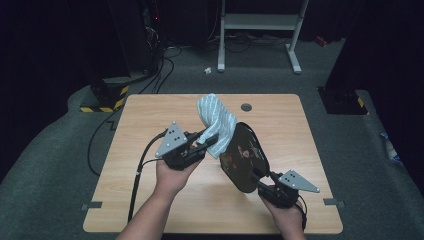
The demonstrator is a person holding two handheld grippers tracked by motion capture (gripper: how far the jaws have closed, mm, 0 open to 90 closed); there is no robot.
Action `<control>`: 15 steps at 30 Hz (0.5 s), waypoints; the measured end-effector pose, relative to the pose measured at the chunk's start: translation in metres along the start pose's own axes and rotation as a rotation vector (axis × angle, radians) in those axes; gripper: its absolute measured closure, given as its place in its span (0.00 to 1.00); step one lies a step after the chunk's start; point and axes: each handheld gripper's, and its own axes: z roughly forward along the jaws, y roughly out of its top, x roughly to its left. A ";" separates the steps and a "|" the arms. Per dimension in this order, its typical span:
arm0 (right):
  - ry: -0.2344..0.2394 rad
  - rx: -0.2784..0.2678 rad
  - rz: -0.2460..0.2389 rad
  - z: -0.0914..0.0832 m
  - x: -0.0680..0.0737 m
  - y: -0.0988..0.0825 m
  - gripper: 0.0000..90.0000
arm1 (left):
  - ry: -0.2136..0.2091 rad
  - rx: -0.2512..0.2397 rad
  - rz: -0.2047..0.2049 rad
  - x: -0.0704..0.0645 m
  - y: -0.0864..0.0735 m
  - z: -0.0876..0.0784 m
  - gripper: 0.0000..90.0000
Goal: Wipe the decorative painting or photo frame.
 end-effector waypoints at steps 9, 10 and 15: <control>-0.002 0.003 -0.003 0.002 0.001 -0.001 0.60 | -0.001 -0.013 -0.009 0.002 0.008 0.004 0.78; -0.003 0.002 -0.003 0.001 0.001 -0.001 0.60 | -0.001 -0.013 -0.009 0.002 0.008 0.004 0.78; -0.006 -0.003 -0.002 0.001 0.001 0.000 0.61 | -0.021 -0.024 0.003 -0.002 0.020 0.013 0.78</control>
